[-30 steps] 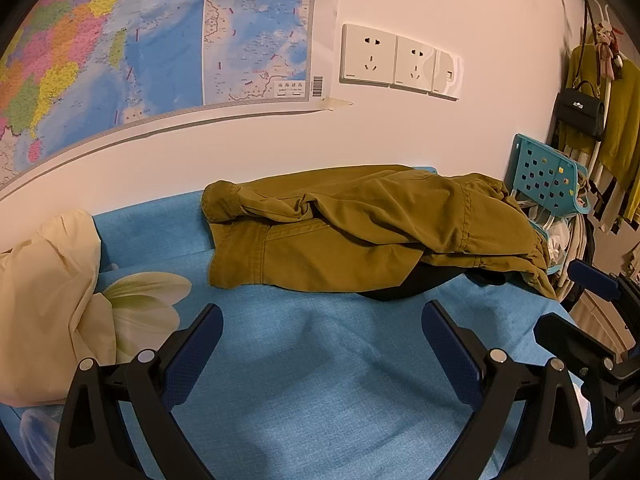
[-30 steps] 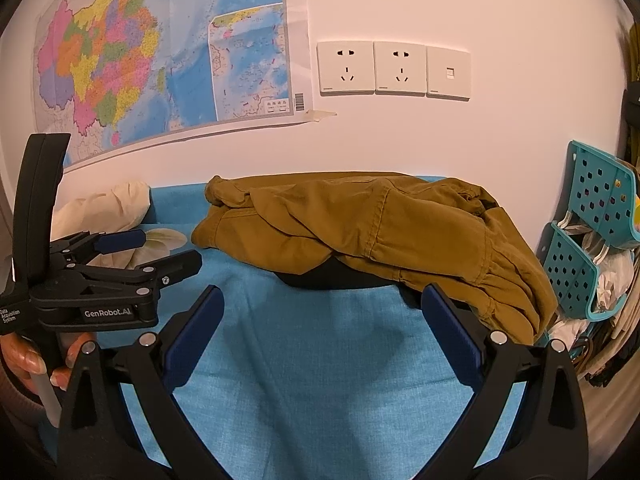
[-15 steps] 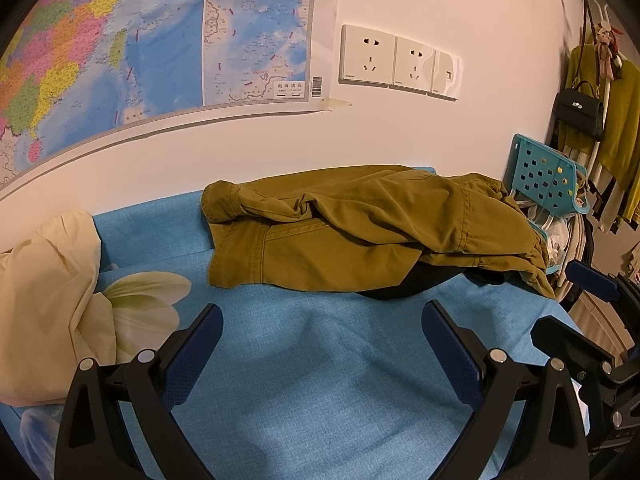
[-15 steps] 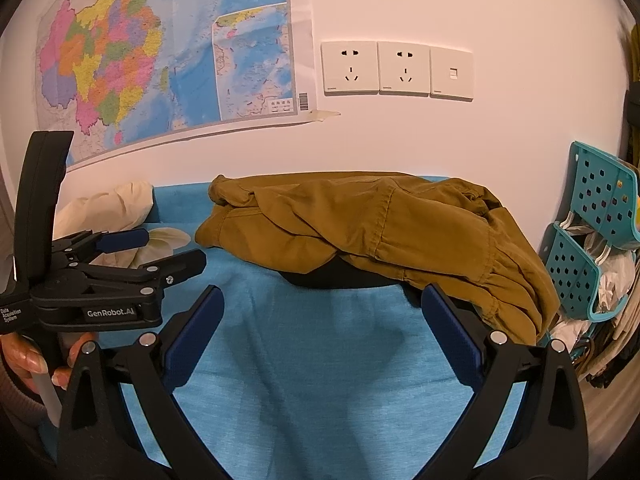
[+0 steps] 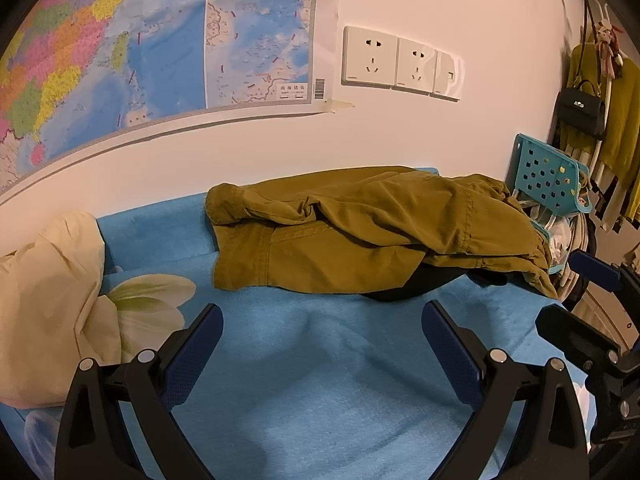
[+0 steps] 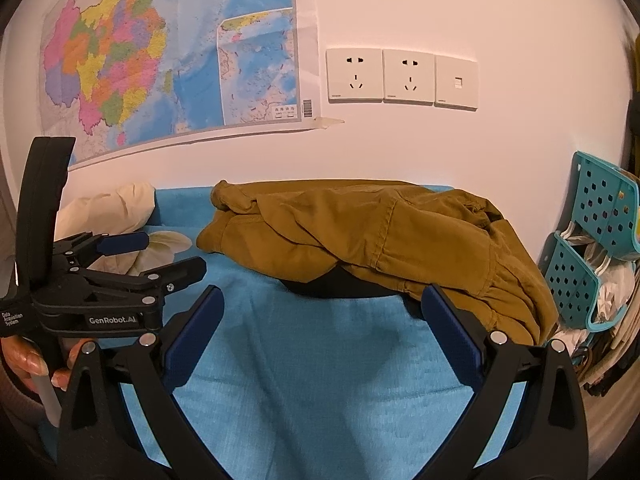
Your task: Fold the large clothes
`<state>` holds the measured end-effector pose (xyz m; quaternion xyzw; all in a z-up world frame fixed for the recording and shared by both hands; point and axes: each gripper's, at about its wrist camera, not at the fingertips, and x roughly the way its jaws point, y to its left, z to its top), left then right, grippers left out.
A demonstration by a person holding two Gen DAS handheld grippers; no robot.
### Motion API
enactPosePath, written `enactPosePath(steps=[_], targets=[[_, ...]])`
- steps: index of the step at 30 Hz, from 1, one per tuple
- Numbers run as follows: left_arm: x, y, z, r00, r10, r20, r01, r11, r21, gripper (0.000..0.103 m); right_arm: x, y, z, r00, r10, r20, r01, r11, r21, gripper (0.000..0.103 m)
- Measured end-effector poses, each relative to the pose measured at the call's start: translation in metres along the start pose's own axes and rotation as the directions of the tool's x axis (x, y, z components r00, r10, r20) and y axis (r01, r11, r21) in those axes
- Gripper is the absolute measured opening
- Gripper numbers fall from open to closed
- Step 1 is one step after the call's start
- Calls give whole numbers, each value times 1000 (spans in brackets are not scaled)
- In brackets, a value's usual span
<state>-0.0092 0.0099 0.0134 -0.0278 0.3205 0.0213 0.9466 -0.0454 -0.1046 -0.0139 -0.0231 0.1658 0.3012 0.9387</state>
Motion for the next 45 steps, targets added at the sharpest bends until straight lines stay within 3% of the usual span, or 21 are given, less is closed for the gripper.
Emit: enactPosePath(steps=[8, 14, 27, 29, 31, 32, 33, 34, 37, 39, 41, 42, 43, 45], targets=[[0, 1, 1, 1000, 6, -5, -6, 1000, -2, 96, 5, 3, 6, 1000, 16, -2, -16, 999, -38, 97], [11, 8, 7, 999, 21, -24, -21, 1000, -14, 96, 25, 12, 19, 1000, 15, -20, -17, 991, -131, 97], [69, 59, 19, 984, 142, -105, -148, 987, -57, 96, 146, 41, 44, 989, -35, -146, -23, 927, -375, 85], [75, 66, 19, 982, 152, -115, -160, 985, -67, 96, 166, 48, 43, 984, -65, -166, -14, 899, -437, 74], [79, 71, 18, 980, 155, -125, -165, 984, -73, 96, 179, 49, 44, 979, -86, -185, -14, 876, -482, 43], [82, 73, 18, 979, 156, -130, -166, 983, -73, 96, 179, 45, 48, 979, -62, -193, -38, 880, -474, 35], [84, 76, 18, 979, 156, -134, -167, 983, -75, 96, 172, 39, 56, 981, -35, -191, -56, 891, -451, 13], [84, 76, 17, 978, 156, -138, -167, 983, -76, 96, 163, 30, 67, 983, -26, -179, -55, 900, -432, 5], [92, 81, 18, 978, 144, -152, -158, 984, -86, 96, 128, -5, 103, 995, 25, -94, -53, 947, -316, 5], [98, 81, 19, 977, 143, -159, -158, 984, -86, 96, 119, -23, 119, 995, 35, -89, -57, 963, -263, 9], [105, 81, 21, 976, 143, -164, -158, 984, -81, 96, 121, -26, 120, 991, 39, -126, -73, 959, -274, 29], [107, 81, 22, 976, 143, -165, -157, 984, -79, 96, 126, -23, 117, 988, 49, -149, -93, 948, -304, 55], [110, 81, 23, 976, 143, -166, -157, 985, -76, 96, 130, -17, 113, 986, 49, -162, -100, 939, -330, 72], [114, 83, 26, 976, 145, -163, -158, 985, -71, 96, 144, 2, 105, 980, 53, -193, -128, 907, -400, 73]])
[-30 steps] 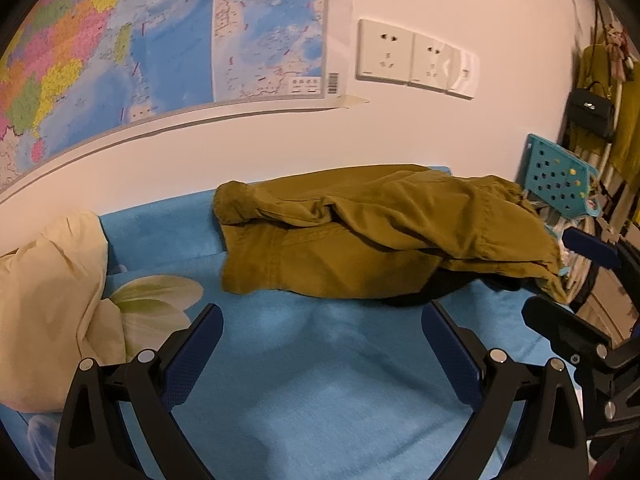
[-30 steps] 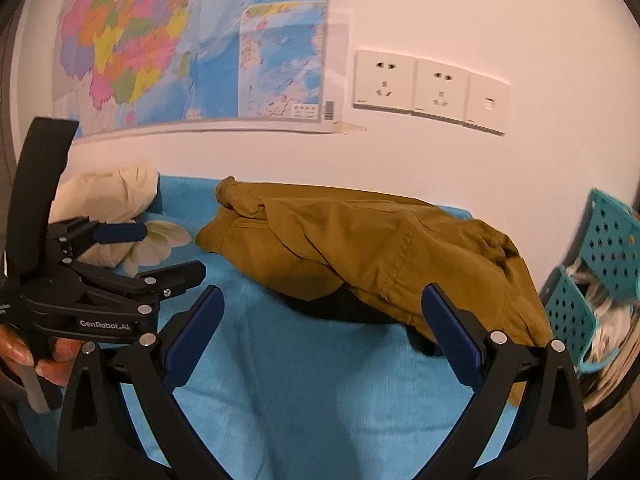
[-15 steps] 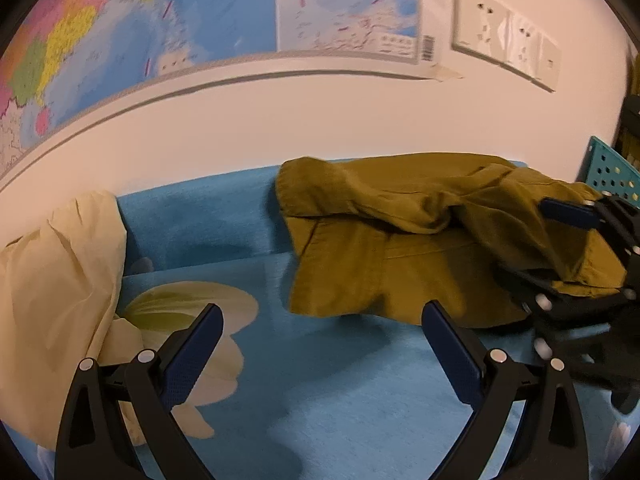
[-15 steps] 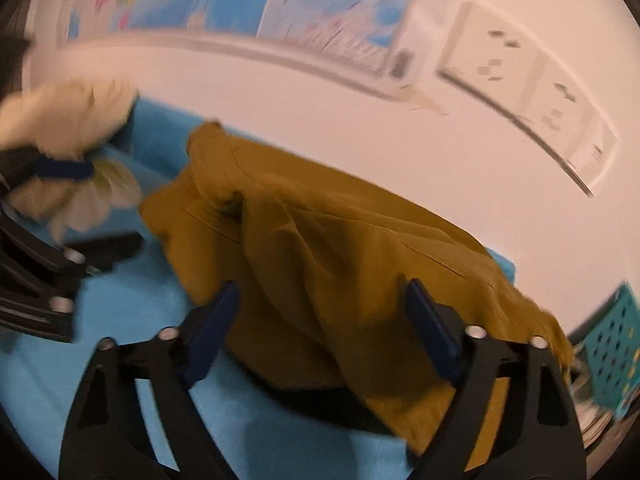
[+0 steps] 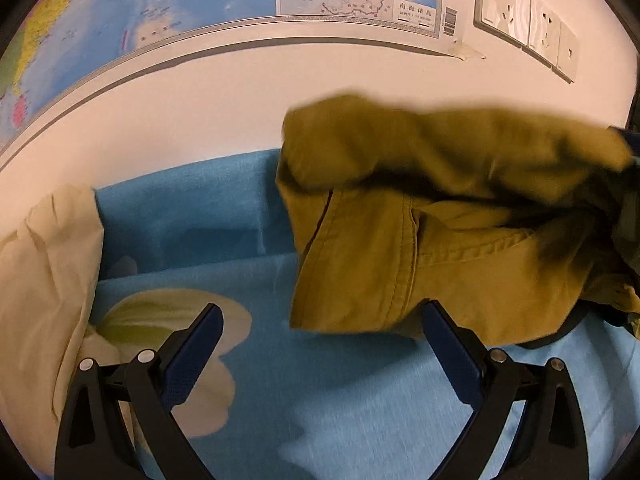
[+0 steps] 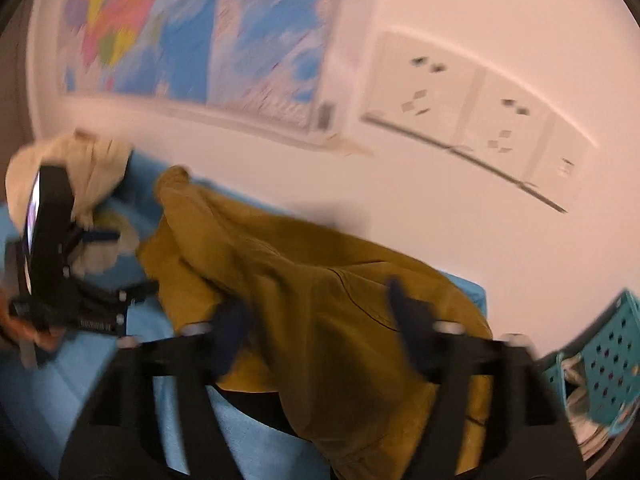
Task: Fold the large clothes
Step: 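Grasp the olive-brown shirt with both grippers and lift it off the bed, then raise the shirt high with both grippers, shaking it out to hang open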
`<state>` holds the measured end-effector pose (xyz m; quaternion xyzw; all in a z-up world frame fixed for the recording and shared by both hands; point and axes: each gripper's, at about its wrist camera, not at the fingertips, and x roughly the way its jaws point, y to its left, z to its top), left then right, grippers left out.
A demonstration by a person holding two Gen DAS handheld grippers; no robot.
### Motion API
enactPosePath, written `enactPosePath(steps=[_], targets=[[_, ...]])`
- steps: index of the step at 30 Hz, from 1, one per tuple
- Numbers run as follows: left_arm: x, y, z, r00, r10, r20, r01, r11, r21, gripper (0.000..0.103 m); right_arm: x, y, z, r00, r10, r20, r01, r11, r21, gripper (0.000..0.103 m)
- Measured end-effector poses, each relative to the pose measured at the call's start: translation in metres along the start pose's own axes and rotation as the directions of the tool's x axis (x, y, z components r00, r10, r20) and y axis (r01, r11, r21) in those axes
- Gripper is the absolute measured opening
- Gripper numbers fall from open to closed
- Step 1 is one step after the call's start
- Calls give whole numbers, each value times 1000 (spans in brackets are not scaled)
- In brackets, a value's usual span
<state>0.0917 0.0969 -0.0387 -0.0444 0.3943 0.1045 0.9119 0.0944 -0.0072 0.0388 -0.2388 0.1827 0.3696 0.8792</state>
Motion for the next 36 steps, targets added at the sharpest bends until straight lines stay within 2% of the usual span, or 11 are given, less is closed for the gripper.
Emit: enactPosePath(steps=[6, 8, 9, 16, 23, 27, 29, 32, 34, 35, 36], targets=[[0, 6, 0, 1000, -11, 4, 11, 1000, -3, 96, 45, 46, 10, 1000, 12, -29, -18, 981, -193, 72], [-2, 9, -1, 1000, -20, 8, 20, 1000, -7, 96, 55, 49, 15, 998, 48, -44, -56, 981, -187, 42], [-1, 6, -3, 1000, -24, 9, 24, 1000, -8, 96, 57, 46, 19, 995, 84, -60, -93, 980, -174, 4], [-40, 20, -10, 987, -132, 95, 132, 991, 13, 96, -66, -44, 62, 982, 67, 178, -80, 995, 65, 2], [-74, -16, -17, 931, -321, 172, 300, 944, 140, 96, -165, -114, 52, 968, -48, 246, -14, 969, 245, 2], [-74, -42, -8, 909, -361, 209, 320, 925, 202, 96, -199, -127, 33, 957, -45, 287, -42, 956, 289, 2], [-63, -49, 6, 919, -332, 213, 303, 940, 160, 96, -202, -119, 31, 952, -45, 301, -45, 957, 287, 2], [-45, -44, 32, 875, -439, 205, 440, 897, 46, 96, -213, -118, 28, 946, -53, 321, -49, 953, 301, 2], [-41, -48, 38, 824, -529, 202, 532, 845, 44, 87, -221, -120, 26, 942, -69, 328, -36, 952, 302, 2], [-39, -53, 39, 812, -550, 196, 550, 833, 57, 62, -224, -120, 25, 940, -74, 333, -33, 951, 307, 2], [-36, -60, 40, 813, -556, 171, 552, 830, 74, 17, -230, -122, 23, 936, -85, 342, -28, 949, 315, 2]])
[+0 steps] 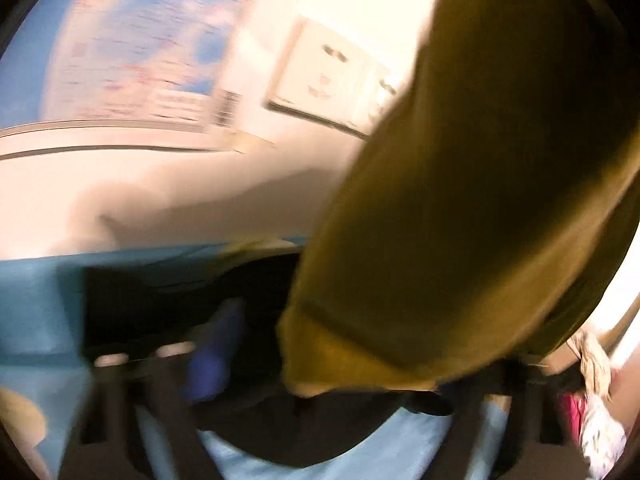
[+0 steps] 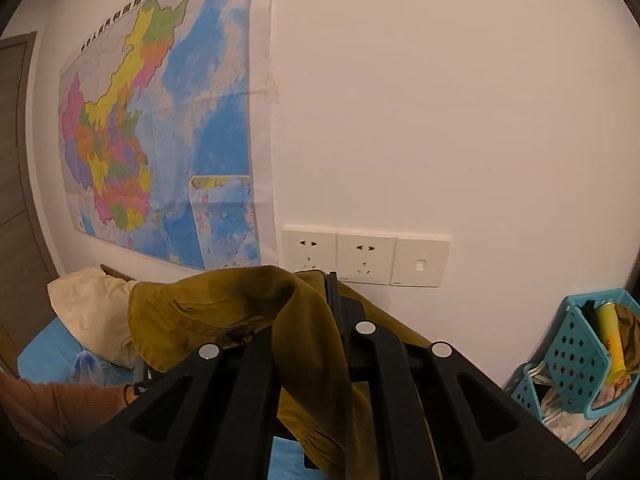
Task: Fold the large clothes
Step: 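Raise the shirt high with both grippers, shaking it out to hang open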
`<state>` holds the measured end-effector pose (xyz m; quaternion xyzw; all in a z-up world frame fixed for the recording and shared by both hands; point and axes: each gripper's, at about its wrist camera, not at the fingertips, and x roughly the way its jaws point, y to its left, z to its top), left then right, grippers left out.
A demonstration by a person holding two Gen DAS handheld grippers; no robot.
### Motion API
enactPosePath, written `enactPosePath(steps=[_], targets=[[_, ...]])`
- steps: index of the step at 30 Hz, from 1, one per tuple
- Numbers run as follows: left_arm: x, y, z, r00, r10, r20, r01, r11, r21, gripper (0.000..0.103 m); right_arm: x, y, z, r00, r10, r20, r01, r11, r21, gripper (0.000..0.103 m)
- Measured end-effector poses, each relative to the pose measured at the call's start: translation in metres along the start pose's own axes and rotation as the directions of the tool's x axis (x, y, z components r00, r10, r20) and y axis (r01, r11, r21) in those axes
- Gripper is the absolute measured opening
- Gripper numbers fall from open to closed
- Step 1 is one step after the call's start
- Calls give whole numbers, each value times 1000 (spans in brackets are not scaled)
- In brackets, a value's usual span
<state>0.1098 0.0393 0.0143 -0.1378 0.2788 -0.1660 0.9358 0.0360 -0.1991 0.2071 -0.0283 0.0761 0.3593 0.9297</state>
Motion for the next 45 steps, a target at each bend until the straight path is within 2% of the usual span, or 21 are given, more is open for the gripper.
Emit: enactPosePath(steps=[1, 2, 6, 9, 12, 15, 18, 19, 20, 21, 23, 24, 26, 28, 30, 32, 34, 37, 39, 42, 45], targets=[[9, -4, 1, 998, -27, -58, 27, 1000, 13, 0, -8, -3, 2, 1000, -13, 18, 12, 1000, 9, 2], [10, -6, 3, 996, -38, -78, 39, 999, 7, 1, -15, -5, 5, 999, -19, 30, 19, 1000, 15, 2], [-37, -26, 34, 995, -95, 39, 94, 995, 37, 0, -72, -5, 29, 991, -62, 118, 62, 998, 5, 2], [-104, -51, 69, 973, -163, 162, 149, 984, 98, 0, -126, 8, 50, 974, -78, 211, 85, 996, -22, 2], [-192, -91, 95, 920, -224, 323, 166, 966, 199, 0, -188, 30, 68, 942, -45, 332, 68, 996, -58, 2], [-264, -117, 101, 875, -246, 417, 143, 954, 262, 0, -244, 54, 78, 904, -15, 427, 56, 995, -85, 2], [-306, -138, 88, 848, -236, 474, 100, 950, 295, 2, -274, 75, 78, 887, 7, 461, 49, 993, -108, 2], [-310, -142, 77, 853, -230, 468, 81, 945, 316, 4, -278, 81, 77, 891, 13, 454, 43, 993, -114, 2], [-307, -148, 65, 862, -222, 456, 65, 941, 333, 14, -279, 85, 75, 896, 14, 445, 38, 994, -107, 2], [-308, -153, 51, 876, -213, 434, 53, 934, 353, 37, -277, 88, 73, 905, 23, 425, 24, 994, -105, 2], [-288, -160, 18, 915, -200, 351, 59, 926, 373, 64, -268, 95, 67, 920, 45, 389, -9, 995, -95, 2], [-278, -161, -3, 934, -200, 297, 74, 919, 388, 68, -263, 99, 64, 928, 55, 369, -21, 995, -94, 2], [-260, -159, -36, 954, -204, 220, 109, 918, 381, 68, -251, 110, 56, 941, 78, 330, -50, 994, -94, 2], [-242, -161, -64, 968, -188, 168, 113, 919, 378, 61, -242, 121, 50, 948, 103, 302, -76, 992, -101, 2], [-231, -159, -82, 975, -138, 172, 59, 915, 399, 17, -242, 133, 44, 953, 117, 281, -88, 990, -113, 2], [-237, -146, -82, 971, -100, 219, 13, 930, 369, 7, -246, 143, 40, 956, 113, 271, -84, 989, -118, 2], [-264, -126, -66, 956, -97, 277, 7, 951, 310, 4, -261, 149, 38, 952, 103, 289, -69, 990, -126, 2], [-321, -108, -30, 919, -115, 377, 6, 960, 279, 4, -292, 155, 38, 931, 116, 347, -73, 988, -137, 2], [-370, -117, -15, 878, -98, 468, -54, 952, 300, 4, -315, 160, 39, 912, 122, 391, -63, 985, -159, 2], [-432, -120, 4, 843, -150, 517, -19, 951, 308, 5, -341, 163, 40, 897, 133, 422, -71, 985, -159, 2], [-497, -140, 4, 814, -103, 572, -133, 925, 355, 5, -350, 168, 35, 893, 154, 423, -90, 982, -168, 2]])
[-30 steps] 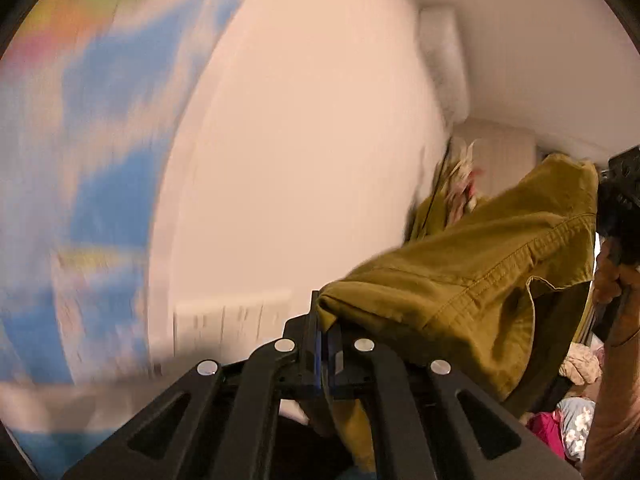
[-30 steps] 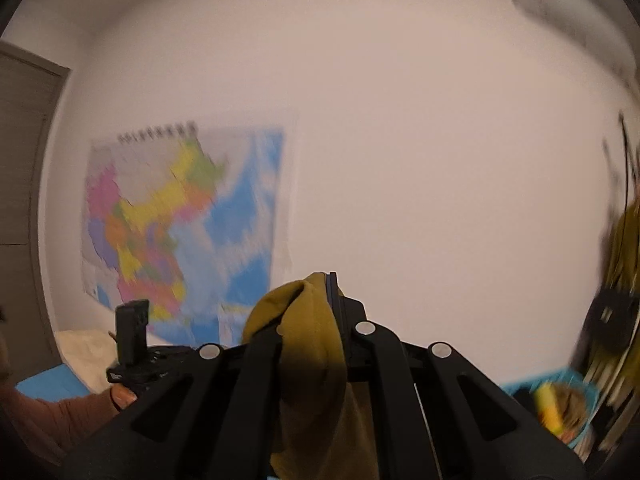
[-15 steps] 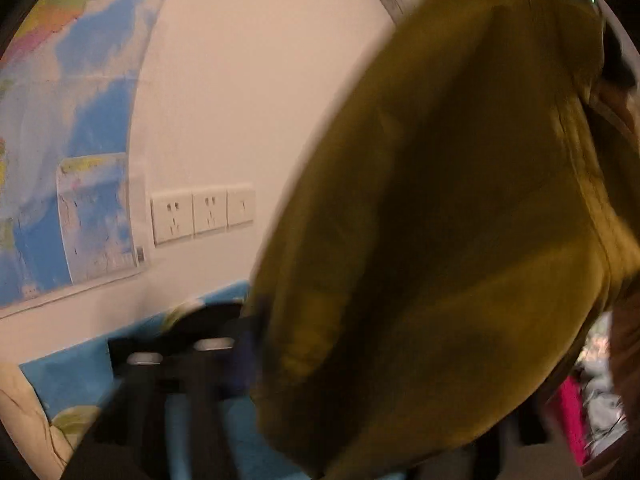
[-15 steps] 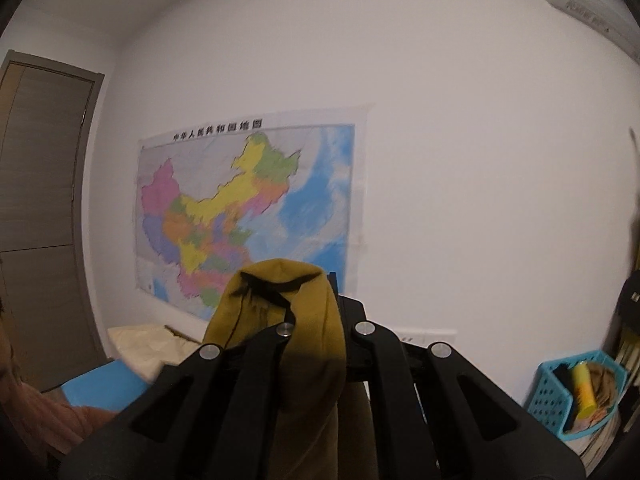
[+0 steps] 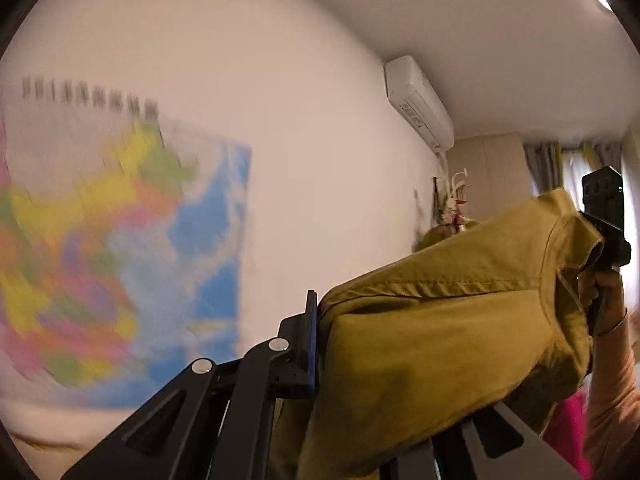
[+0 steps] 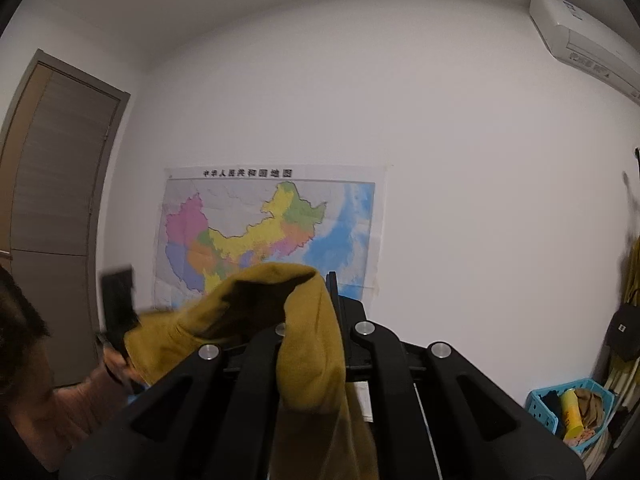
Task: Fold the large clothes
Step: 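Raise the shirt high with both grippers, shaking it out to hang open, then lower the shirt and lay it flat on the bed with both grippers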
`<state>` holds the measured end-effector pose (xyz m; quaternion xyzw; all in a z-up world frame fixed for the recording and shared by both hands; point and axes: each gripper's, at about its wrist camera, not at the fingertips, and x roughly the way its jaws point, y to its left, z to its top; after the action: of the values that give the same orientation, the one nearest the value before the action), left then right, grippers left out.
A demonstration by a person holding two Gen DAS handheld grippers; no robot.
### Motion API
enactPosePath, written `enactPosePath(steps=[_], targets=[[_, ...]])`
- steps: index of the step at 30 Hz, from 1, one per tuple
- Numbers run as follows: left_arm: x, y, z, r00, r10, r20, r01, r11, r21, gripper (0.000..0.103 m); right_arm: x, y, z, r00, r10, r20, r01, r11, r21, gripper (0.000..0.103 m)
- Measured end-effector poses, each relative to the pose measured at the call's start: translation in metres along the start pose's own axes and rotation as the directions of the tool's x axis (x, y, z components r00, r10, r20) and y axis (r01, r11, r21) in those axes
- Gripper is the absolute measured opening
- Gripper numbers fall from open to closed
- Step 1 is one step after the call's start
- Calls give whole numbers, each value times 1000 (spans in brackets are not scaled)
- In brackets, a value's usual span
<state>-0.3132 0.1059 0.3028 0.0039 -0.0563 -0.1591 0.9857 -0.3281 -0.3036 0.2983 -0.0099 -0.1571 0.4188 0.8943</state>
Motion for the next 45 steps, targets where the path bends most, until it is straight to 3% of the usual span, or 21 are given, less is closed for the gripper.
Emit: enactPosePath(steps=[5, 9, 10, 13, 17, 18, 21, 23, 25, 27, 29, 31, 33, 35, 36, 38, 39, 41, 43, 44, 45], targets=[[-55, -19, 34, 985, 171, -20, -166, 973, 160, 6, 18, 3, -14, 993, 119, -1, -118, 992, 42, 2], [-49, -6, 34, 949, 301, -97, -275, 937, 213, 6, 81, -16, -32, 980, 191, -47, -185, 976, 112, 3], [-36, 6, 27, 929, 340, -144, -306, 927, 216, 6, 107, -24, -40, 976, 204, -79, -193, 973, 129, 3], [20, 61, -11, 856, 400, -328, -364, 916, 167, 6, 198, -43, -83, 947, 245, -206, -199, 954, 223, 3], [98, 154, -119, 672, 425, -607, -465, 879, 101, 5, 324, -57, -178, 872, 291, -394, -152, 925, 349, 3], [108, 169, -145, 641, 409, -650, -478, 875, 79, 4, 358, -61, -214, 834, 335, -439, -139, 897, 419, 3], [144, 214, -237, 514, 339, -788, -502, 864, 45, 4, 424, -61, -305, 737, 348, -579, -51, 883, 466, 3], [156, 230, -278, 455, 298, -839, -511, 859, 28, 4, 451, -59, -354, 671, 346, -655, -4, 886, 465, 3], [168, 247, -300, 422, 267, -866, -528, 850, 5, 4, 469, -64, -391, 620, 378, -688, 36, 862, 506, 3], [178, 261, -309, 414, 226, -882, -515, 857, -22, 4, 481, -74, -410, 605, 372, -704, 81, 850, 520, 3], [184, 279, -316, 389, 191, -901, -536, 843, -53, 7, 489, -86, -421, 600, 372, -709, 111, 838, 534, 4], [193, 290, -325, 373, 156, -915, -541, 837, -78, 15, 498, -99, -437, 578, 342, -741, 175, 835, 522, 22], [197, 308, -338, 331, 134, -934, -580, 810, -89, 33, 505, -105, -453, 541, 298, -786, 237, 843, 483, 46], [194, 322, -343, 328, 73, -942, -610, 778, -152, 33, 510, -104, -460, 513, 258, -819, 265, 859, 437, 54], [189, 328, -341, 343, 44, -938, -618, 762, -191, 34, 508, -104, -458, 520, 246, -818, 260, 867, 426, 57], [179, 323, -324, 383, 37, -923, -603, 767, -220, 37, 497, -100, -441, 536, 212, -817, 224, 897, 380, 63], [173, 322, -318, 409, 48, -911, -589, 777, -223, 40, 490, -98, -433, 549, 197, -812, 196, 915, 354, 64], [149, 306, -289, 494, 74, -866, -520, 824, -227, 44, 465, -94, -407, 606, 179, -775, 134, 938, 321, 65], [128, 286, -270, 555, 84, -828, -450, 867, -213, 52, 431, -88, -381, 654, 237, -718, 42, 937, 348, 66], [119, 273, -264, 578, 83, -812, -412, 889, -202, 57, 415, -77, -372, 656, 318, -684, -38, 919, 392, 66], [116, 261, -260, 585, 79, -807, -381, 906, -187, 57, 409, -66, -371, 639, 372, -673, -92, 906, 414, 66]])
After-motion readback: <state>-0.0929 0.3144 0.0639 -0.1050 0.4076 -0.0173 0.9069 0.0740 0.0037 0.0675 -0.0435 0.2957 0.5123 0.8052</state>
